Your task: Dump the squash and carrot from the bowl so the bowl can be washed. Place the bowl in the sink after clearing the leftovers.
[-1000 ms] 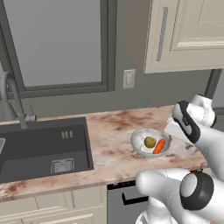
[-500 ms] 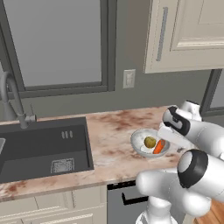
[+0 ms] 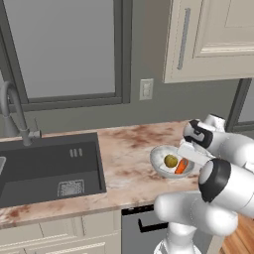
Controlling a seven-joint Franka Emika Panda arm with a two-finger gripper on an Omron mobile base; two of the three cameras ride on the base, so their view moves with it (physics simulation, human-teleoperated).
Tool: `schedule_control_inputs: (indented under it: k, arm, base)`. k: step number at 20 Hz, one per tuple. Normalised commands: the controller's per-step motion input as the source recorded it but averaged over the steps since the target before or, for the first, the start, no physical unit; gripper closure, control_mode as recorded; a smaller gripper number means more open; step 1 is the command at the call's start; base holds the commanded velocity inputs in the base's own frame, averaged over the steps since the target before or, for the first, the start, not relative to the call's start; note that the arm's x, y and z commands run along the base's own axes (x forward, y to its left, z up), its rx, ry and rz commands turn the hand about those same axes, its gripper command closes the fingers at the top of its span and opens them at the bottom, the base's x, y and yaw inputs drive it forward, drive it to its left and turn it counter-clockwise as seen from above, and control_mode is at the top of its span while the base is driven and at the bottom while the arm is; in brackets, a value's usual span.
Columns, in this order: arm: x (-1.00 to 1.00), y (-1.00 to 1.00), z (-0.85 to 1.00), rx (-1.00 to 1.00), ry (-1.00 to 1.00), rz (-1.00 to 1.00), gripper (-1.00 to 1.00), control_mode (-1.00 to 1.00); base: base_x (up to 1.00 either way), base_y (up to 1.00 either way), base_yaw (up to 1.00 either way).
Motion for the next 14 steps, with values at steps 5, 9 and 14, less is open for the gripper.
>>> schedule_control_inputs:
  k: [5, 9, 14]
  arm:
    - [-0.28, 0.11, 0.00, 0.00, -0.17, 0.00, -1.00, -1.00]
    - [-0.03, 0.05, -0.05, 0.00, 0.00, 0.00, -1.00, -1.00]
    - [-0.01, 0.26, -0.21, 0.00, 0.00, 0.04, -1.00, -1.00]
  base:
    - [0.00, 0.00, 0.00]
    - [0.00, 0.00, 0.00]
    - [0.00, 0.00, 0.00]
